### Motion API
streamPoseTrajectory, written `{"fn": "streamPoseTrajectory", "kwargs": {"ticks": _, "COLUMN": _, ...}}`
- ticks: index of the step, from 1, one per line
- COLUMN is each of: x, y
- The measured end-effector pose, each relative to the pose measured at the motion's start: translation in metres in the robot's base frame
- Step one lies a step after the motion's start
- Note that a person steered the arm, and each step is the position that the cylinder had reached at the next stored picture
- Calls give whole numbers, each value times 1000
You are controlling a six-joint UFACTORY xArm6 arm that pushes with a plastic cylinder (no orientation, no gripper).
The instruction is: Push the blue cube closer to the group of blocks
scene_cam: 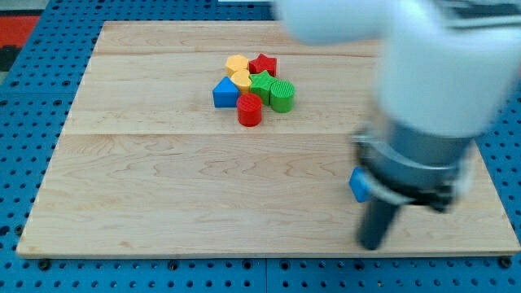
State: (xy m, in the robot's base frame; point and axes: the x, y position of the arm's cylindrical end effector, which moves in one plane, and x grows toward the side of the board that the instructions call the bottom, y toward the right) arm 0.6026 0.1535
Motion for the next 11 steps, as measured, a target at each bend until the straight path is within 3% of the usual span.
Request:
{"fn": "streamPoseTrajectory", "kwargs": {"ticks": 1, "x": -55, "y": 26}}
{"fn": "streamPoseTrajectory", "kwargs": {"ticks": 2, "x": -99, "y": -2}}
{"fn": "streamPoseTrajectory", "kwargs": {"ticks": 3, "x": -77, "y": -70}}
{"fn": "streamPoseTrajectory", "kwargs": {"ticks": 4, "x": -84, "y": 26}}
{"fn": "streamPoseTrajectory", "kwargs": {"ticks": 5, "x": -41, "y": 35}}
{"fn": "streamPoseTrajectory", "kwargs": {"ticks": 8, "x": -49, "y": -171}}
{"fn": "streamPoseTrajectory", "kwargs": {"ticks": 9, "x": -40, "y": -93}}
{"fn": "streamPoseTrajectory", "kwargs": {"ticks": 10, "x": 16, "y": -94}}
{"fn": "streamPoseTrajectory", "kwargs": {"ticks": 11, "x": -9, "y": -171}}
